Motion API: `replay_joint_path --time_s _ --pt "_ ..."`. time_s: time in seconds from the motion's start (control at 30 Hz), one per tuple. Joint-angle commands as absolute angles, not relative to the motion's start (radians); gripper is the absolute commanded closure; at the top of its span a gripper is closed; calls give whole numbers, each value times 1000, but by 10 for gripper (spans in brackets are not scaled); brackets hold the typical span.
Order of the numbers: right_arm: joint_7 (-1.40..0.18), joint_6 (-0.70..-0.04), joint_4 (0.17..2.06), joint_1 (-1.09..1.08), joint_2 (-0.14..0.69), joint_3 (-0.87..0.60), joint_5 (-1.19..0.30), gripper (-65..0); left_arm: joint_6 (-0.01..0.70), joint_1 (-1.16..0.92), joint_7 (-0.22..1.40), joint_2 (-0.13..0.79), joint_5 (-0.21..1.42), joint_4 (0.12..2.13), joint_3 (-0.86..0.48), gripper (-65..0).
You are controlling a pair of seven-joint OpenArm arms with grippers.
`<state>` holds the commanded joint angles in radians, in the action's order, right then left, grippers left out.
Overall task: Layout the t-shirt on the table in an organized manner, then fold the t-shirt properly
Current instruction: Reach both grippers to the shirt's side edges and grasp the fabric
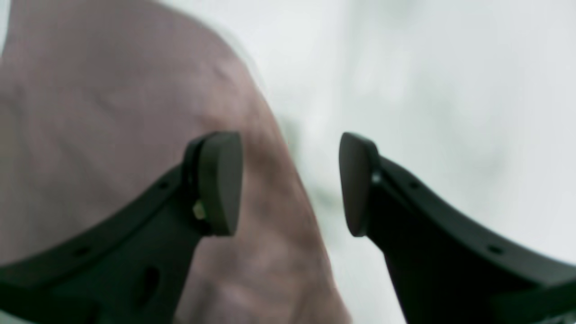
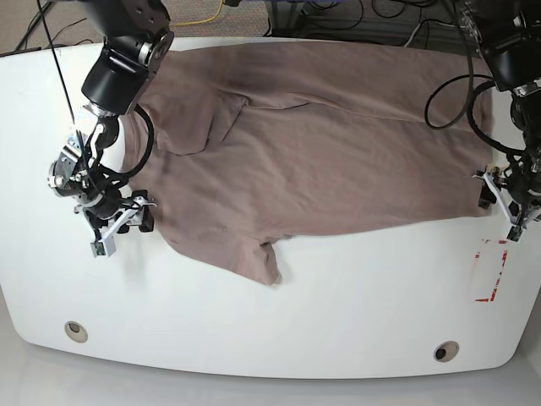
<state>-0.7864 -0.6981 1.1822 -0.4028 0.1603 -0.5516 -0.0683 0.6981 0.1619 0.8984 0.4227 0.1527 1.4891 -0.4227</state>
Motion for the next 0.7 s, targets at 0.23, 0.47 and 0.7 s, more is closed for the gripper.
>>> replay_joint_path --time_s 0.23,0.47,0.7 --pt "-644 -698 970 -492 157 -552 15 -327 698 156 898 420 151 1534 -426 -360" --pt "-607 -698 872 -536 156 -547 18 -327 698 142 898 420 151 1537 -430 -360" --pt "-607 -698 880 -535 107 -440 15 -327 698 133 898 420 151 1537 -449 -360"
